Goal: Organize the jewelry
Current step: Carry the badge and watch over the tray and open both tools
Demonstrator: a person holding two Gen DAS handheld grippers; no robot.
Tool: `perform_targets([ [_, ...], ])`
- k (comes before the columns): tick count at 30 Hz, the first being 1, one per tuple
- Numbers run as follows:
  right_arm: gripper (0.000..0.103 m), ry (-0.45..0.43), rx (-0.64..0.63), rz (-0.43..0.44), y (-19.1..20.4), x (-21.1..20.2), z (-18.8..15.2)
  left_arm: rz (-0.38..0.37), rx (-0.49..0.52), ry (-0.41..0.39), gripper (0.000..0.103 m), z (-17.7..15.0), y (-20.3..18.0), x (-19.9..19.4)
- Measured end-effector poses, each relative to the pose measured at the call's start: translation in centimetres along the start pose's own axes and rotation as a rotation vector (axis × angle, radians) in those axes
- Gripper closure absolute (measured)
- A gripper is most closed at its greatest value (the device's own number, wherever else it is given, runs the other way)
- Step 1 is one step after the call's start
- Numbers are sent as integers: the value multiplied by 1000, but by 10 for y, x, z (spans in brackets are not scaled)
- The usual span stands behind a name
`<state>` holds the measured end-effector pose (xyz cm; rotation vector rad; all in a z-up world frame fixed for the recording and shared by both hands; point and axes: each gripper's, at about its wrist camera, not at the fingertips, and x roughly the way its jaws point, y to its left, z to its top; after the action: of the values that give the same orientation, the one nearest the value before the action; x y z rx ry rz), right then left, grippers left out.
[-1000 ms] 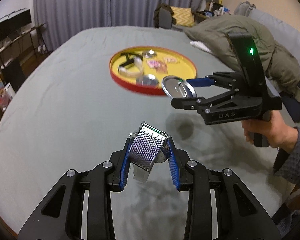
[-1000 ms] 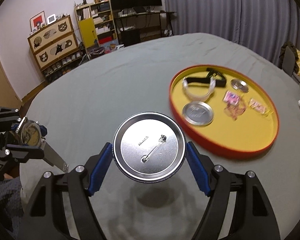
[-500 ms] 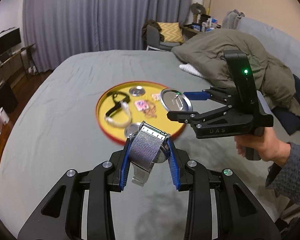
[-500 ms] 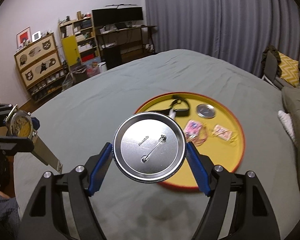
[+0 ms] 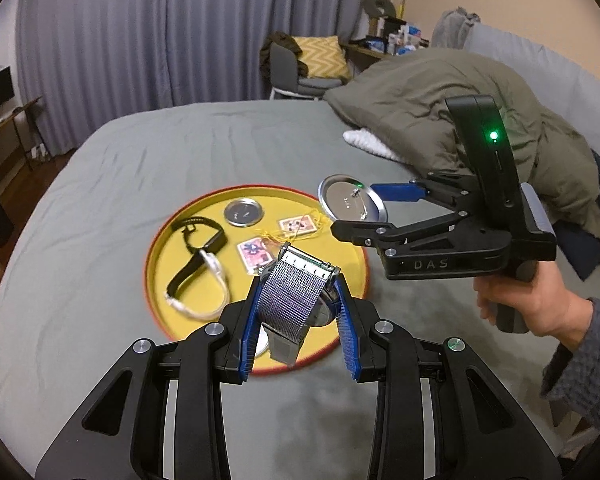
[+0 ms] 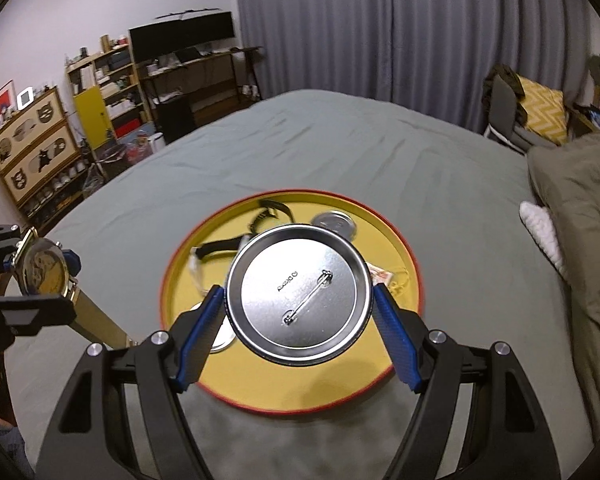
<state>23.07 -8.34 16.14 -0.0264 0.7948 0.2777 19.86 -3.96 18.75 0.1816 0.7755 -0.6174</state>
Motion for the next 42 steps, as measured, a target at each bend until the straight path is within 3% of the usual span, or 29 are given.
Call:
perform_targets([
  [15, 33, 126, 122, -35, -47, 73, -30, -74, -27, 104, 70, -11, 4, 102],
  [23, 33, 164, 123, -49, -51, 103, -36, -100, -52, 138, 70, -24, 16, 125],
  [34, 33, 208, 119, -75, -57, 124, -42, -120, 18, 211, 70, -36, 6, 150],
  [42, 33, 176, 65, -106, -53, 129, -48, -123, 58, 266, 70, -40, -2, 173],
])
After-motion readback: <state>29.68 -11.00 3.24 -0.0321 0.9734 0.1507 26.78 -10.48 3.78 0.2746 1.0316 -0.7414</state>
